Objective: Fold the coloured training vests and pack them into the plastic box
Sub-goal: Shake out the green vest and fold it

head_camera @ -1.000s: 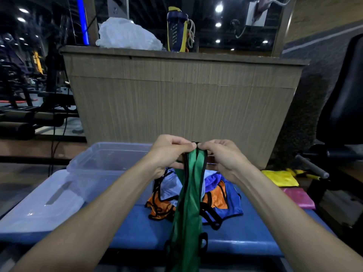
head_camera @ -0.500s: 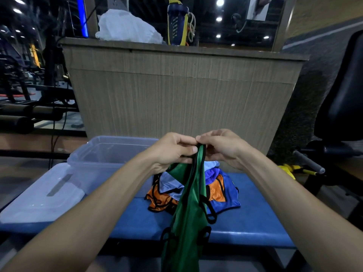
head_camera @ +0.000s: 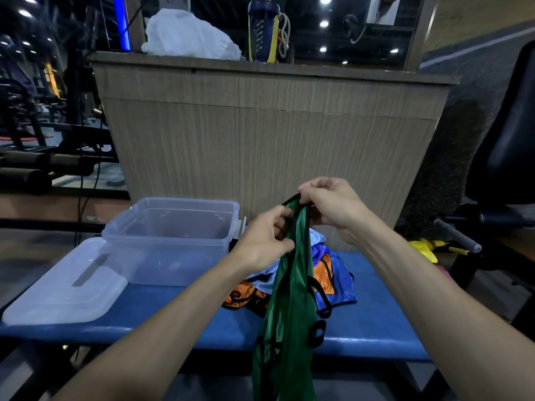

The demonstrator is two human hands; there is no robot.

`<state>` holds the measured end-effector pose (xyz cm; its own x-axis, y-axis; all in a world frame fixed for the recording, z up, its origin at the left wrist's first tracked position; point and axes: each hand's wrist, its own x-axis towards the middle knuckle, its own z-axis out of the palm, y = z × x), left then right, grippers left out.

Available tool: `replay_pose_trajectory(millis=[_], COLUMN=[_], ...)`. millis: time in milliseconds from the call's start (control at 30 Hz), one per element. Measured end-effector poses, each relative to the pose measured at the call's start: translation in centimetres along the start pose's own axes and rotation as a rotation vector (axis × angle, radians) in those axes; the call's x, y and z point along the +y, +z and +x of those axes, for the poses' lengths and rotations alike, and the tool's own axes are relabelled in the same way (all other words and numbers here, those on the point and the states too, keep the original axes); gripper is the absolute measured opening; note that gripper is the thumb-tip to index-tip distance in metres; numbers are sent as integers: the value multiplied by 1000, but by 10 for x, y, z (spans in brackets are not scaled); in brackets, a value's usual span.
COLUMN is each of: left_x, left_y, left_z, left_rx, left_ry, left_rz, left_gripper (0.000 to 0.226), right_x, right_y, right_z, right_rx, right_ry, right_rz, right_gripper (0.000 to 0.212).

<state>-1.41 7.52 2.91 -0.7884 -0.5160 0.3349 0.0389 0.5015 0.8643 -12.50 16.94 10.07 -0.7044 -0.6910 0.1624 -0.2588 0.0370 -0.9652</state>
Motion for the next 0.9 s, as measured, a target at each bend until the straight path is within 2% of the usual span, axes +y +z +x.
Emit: replay_pose_trajectory(millis=[67,133,267,467,567,633,700,800,833,867,900], left_x=[-12,-24,-43,-54,-58,-60,-57,-35,-26,-20,-13], left_y=[3,3,-7,-14,-14,-16,-18,-24,-28,-32,-35], left_z=[-3,-6,-9,-8,-9,-11,-19,-39,-44,-44,-44], left_rx=[51,122,217,129,115,64,-82,-593,-681,-646,-496], left_ry=[-19,-69,-186,-247,-274,-299,-249,-221,-221,-178,-88], left_rz=[170,284,349,448,387,295,173,-35,-59,-48,-15], left_gripper=[32,34,31,24,11,11,12,13,17,18,16], right_x=[-4,-7,-6,-3,-2,-3,-2,0,0,-1,-2], right_y=[-1,-4,-9,-9,-12,-15,-20,-29,-33,-36,-39], right_z=[-1,-3,-4,-4,-2,0,3,9,10,10,10], right_rx=[-8,-19,-23,-46,-39,-25,-11,-46,-86,-132,-175], right_ry=[-1,-10,-7,2,1,-6,-4,-6,-15,-26,-38], right_rz=[26,35,53,90,95,92,87,31,3,-16,-28], right_gripper=[14,15,16,16,16,16,17,23,24,26,27])
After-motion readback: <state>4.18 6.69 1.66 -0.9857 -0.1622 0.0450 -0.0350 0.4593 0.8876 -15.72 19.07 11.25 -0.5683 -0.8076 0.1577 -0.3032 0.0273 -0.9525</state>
